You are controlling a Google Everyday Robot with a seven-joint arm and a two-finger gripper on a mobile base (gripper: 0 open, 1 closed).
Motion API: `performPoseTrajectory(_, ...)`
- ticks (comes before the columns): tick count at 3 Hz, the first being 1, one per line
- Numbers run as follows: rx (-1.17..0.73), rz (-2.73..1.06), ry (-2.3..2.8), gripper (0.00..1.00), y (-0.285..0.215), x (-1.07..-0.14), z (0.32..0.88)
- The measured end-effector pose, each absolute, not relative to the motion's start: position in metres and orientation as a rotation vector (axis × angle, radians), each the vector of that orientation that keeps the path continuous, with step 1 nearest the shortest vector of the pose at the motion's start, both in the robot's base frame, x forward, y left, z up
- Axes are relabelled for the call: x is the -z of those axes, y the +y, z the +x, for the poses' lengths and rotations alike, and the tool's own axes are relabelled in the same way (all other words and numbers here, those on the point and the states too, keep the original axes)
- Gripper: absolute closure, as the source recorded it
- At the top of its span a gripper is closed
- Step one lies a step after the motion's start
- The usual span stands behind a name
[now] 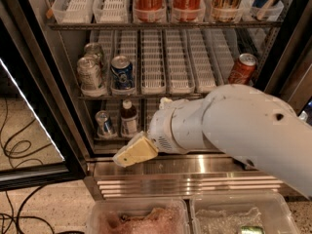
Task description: Pick pepsi can from middle shelf of fridge
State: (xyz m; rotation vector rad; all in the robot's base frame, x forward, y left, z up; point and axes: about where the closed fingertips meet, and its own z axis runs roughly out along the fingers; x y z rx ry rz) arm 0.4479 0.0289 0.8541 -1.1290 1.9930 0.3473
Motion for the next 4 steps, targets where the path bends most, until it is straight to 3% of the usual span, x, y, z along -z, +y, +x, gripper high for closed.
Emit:
performPoseTrajectory(2,-0.347,-0.826,1.973,0.00,0.034,-0.836,0.452)
performPoseTrajectory(4,-0.144,-0.657,1.789,0.00,-0.002,-0.876,0.495)
